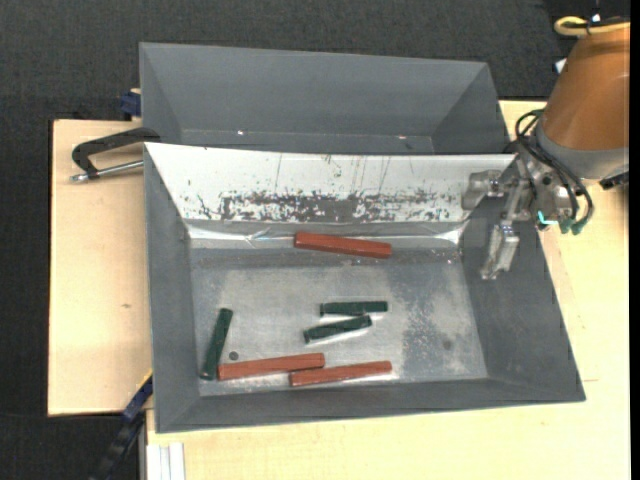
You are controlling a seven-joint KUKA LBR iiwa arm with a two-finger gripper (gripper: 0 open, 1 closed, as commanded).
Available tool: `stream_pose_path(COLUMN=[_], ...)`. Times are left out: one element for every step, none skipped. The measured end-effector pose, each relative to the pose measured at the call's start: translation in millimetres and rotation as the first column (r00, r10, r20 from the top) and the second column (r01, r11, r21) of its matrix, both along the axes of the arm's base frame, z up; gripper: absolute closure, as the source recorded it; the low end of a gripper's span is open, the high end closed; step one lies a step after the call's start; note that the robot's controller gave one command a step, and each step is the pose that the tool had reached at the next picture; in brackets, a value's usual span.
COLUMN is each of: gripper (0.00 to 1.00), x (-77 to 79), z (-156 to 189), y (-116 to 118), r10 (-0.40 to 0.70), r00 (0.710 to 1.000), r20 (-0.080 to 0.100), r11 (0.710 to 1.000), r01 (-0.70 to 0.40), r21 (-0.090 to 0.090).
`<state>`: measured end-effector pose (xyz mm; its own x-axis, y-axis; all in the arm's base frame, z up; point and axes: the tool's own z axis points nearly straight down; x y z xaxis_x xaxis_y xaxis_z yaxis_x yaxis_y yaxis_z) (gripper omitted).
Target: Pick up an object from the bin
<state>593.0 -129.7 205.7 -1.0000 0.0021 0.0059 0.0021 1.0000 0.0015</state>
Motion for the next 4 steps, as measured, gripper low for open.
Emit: stream_pose_path(gripper=[0.00, 0.00, 0.00, 0.00], x=[1.7, 5.6, -4.7, -1.2], z=[5, -55, -63, -53], y=[1, 31, 78, 90], r10=[0.002, 0.100, -0.031, 0.002], r00=[1.000, 0.995, 0.999, 1.000], r20=[0.009, 0.011, 0.005, 0.012], r11=[1.000, 0.995, 1.000, 1.000], r01=[-0.002, -0.100, 0.031, -0.002], r21=[-0.002, -0.002, 0.000, 0.000])
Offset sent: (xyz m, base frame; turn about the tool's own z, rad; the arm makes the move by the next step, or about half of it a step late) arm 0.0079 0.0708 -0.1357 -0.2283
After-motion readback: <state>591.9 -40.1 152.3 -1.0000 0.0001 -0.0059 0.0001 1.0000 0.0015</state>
